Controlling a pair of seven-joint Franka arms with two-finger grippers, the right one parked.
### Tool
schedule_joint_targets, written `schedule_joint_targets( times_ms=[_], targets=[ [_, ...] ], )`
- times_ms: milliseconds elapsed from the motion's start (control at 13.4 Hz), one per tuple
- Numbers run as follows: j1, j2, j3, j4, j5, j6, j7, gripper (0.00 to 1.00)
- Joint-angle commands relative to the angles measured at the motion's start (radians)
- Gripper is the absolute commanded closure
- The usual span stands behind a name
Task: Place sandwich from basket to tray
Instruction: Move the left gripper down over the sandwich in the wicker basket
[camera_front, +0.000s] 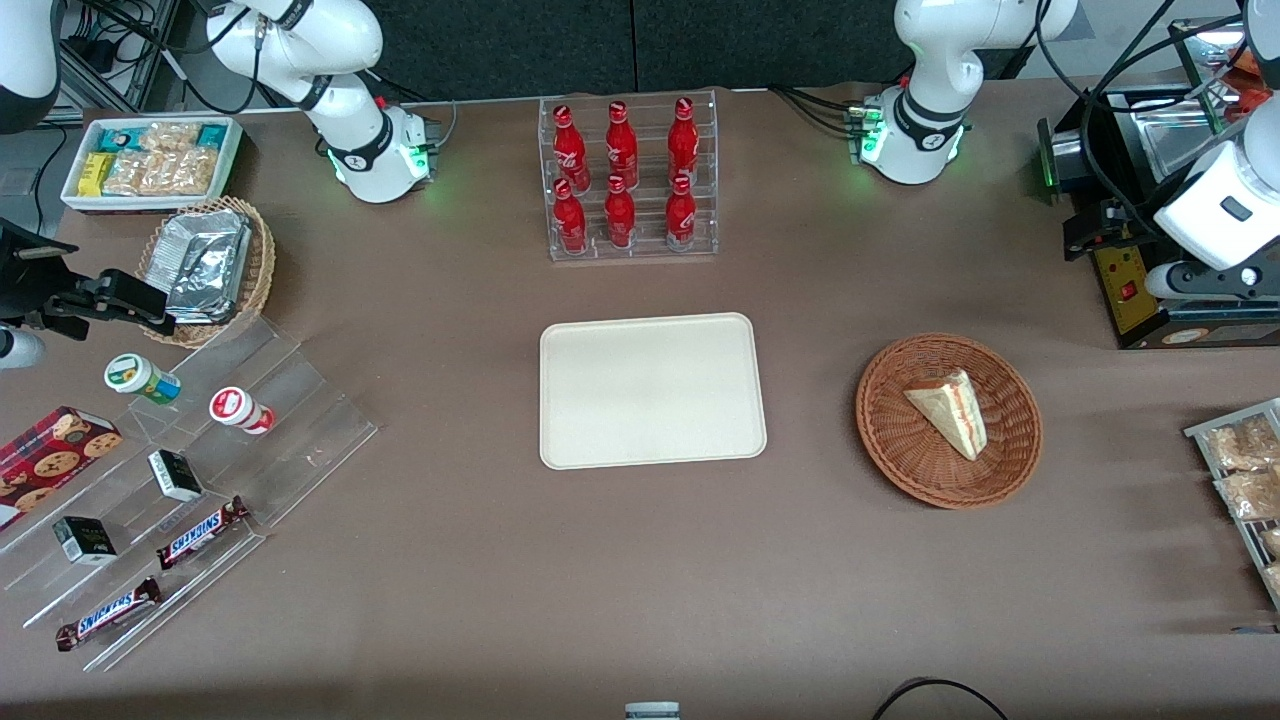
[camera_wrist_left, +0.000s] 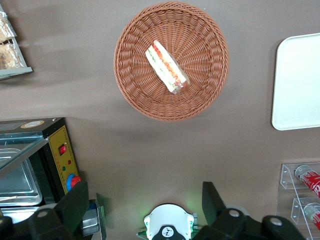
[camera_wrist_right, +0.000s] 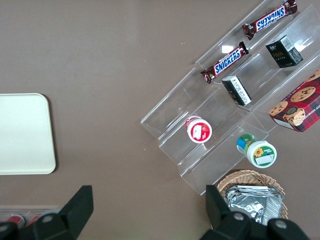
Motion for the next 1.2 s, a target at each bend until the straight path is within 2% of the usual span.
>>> schedule_joint_targets(
  times_ms=[0,150,299,897,1121],
  targets=[
    [-0.030,0.004,0.015,0.010,0.002,-0.022,-0.010,0.00],
    [-0.026,0.013,0.015,0.002,0.002,-0.019,-0.013,0.00],
    [-0.021,0.012,0.015,-0.067,0.003,0.038,-0.065,0.00],
    [-0.016,-0.034,0.014,-0.536,0.003,0.643,-0.488,0.00],
    [-0.018,-0.011,0.009,-0.645,0.003,0.840,-0.629,0.00]
  ],
)
